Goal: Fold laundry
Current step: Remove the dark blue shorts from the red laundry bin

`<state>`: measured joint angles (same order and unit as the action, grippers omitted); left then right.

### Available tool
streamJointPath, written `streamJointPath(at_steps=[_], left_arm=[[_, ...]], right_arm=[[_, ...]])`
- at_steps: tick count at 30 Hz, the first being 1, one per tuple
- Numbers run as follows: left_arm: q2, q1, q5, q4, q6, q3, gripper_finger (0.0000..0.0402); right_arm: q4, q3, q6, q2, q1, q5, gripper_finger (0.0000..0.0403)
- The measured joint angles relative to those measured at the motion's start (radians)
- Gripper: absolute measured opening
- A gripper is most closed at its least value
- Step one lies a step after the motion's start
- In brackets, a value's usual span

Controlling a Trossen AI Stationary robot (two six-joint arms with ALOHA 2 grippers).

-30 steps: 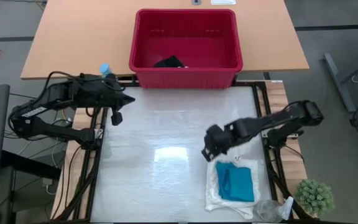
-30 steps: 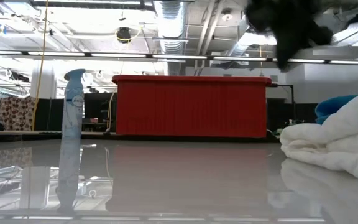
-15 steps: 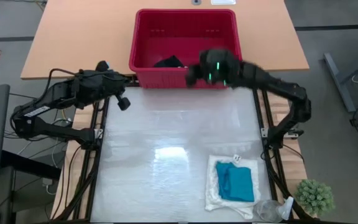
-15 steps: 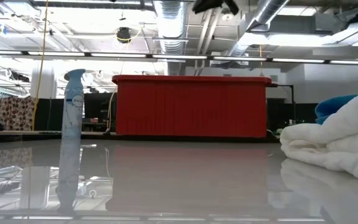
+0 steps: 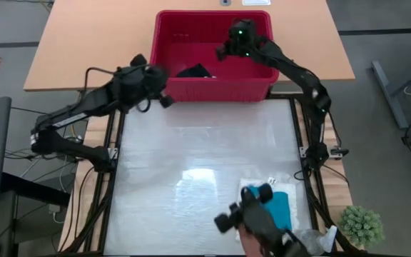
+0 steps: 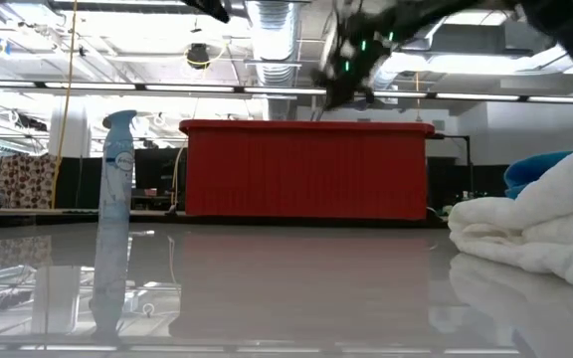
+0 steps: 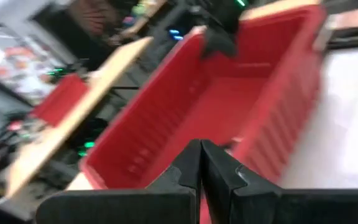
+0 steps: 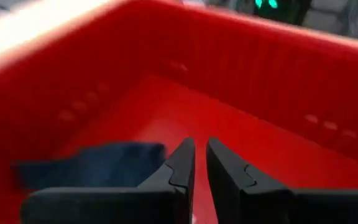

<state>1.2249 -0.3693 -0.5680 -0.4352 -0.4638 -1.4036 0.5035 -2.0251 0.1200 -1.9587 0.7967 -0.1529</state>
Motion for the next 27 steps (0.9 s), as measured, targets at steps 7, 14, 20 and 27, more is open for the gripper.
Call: streamJointPath(at_steps=[7,14,20,27], left_arm=[[0.114,-0.131,-0.028,0.223,-0.006,0.0,0.0],[0.187,-0.284,0.144,0.241,0.103,0.0,0.0],[0.258,-0.393,0.282,0.242,0.158,0.0,0.0],[0.358,-0.455,0.452,0.208,0.309,0.001,0.0]], right_arm=[[0.041,0.0,-0.031,-0.141,0.064,0.117,0.0065],[0.211,-0.001,-0.15,-0.176,0.018,0.164,0.0065],[0.311,-0.001,-0.224,-0.175,-0.055,0.149,0.0065],[0.273,-0.001,-0.347,-0.174,-0.098,0.133,0.0066]])
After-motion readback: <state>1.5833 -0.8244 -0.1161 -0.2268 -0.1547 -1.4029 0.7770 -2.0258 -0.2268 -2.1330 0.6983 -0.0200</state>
